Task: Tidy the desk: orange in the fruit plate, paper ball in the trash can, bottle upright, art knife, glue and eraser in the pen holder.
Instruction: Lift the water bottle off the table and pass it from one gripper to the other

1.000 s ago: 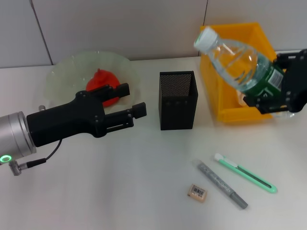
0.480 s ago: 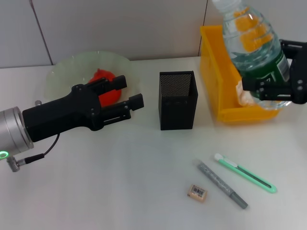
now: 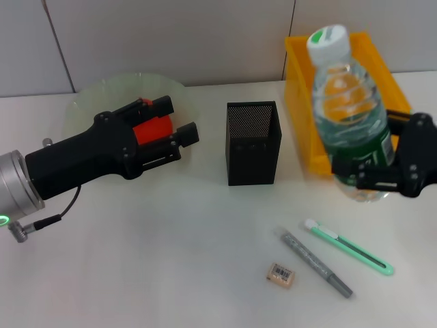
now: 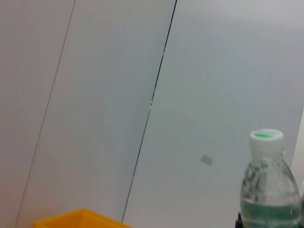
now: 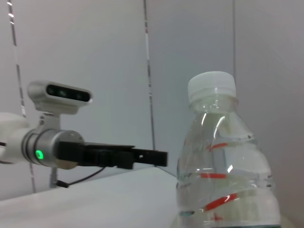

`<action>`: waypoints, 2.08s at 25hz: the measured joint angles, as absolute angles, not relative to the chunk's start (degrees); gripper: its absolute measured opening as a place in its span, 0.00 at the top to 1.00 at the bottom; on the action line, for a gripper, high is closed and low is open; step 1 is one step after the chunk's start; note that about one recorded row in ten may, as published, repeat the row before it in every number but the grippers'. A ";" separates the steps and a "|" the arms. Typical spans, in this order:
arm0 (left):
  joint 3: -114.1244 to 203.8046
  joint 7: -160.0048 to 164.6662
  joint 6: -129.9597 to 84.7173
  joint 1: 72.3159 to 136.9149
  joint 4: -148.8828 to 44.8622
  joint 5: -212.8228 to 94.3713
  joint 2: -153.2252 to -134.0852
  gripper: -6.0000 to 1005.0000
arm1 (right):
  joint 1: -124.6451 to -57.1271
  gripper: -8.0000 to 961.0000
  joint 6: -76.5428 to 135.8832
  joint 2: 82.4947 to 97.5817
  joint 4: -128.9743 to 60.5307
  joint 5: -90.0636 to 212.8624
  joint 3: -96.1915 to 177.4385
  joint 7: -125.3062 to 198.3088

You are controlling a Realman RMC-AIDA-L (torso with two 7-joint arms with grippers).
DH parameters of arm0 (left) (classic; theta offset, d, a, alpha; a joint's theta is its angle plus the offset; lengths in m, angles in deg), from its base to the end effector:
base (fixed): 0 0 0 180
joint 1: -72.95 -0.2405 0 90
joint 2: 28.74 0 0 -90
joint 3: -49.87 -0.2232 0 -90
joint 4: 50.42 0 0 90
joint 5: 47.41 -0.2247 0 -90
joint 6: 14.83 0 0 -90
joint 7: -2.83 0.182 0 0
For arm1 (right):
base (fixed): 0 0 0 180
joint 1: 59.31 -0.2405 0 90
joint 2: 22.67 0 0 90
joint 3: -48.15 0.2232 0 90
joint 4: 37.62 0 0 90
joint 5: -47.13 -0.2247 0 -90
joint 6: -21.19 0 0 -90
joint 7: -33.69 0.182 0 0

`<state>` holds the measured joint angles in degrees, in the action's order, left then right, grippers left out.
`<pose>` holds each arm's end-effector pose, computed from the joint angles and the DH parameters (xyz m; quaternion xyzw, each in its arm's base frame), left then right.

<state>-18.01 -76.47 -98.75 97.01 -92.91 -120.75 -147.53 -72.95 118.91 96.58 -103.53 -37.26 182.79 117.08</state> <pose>-0.1542 0.3464 -0.0105 -0.8839 -0.1774 -0.4135 0.1278 0.2109 0.3095 0.0799 -0.9222 0.1168 0.2962 0.2196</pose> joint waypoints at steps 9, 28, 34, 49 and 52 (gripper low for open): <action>-17.83 -74.48 -99.65 96.44 -91.38 -117.04 -147.33 0.21 | -74.83 0.20 119.66 96.62 -99.10 -37.02 182.71 115.42; -17.28 -75.06 -99.97 96.31 -88.63 -111.63 -147.40 0.21 | -80.85 0.20 112.61 96.58 -92.24 -32.48 179.49 113.27; -18.02 -75.39 -99.70 96.89 -86.72 -110.10 -147.47 0.22 | -82.97 0.20 109.54 96.71 -89.86 -32.69 178.40 112.47; -18.77 -76.04 -100.13 99.27 -82.54 -108.07 -147.78 0.25 | -88.17 0.20 105.45 96.71 -80.10 -34.06 178.31 107.69; -18.76 -75.99 -100.16 99.29 -82.44 -107.28 -147.76 0.25 | -89.24 0.20 105.45 96.70 -79.00 -34.06 178.18 107.36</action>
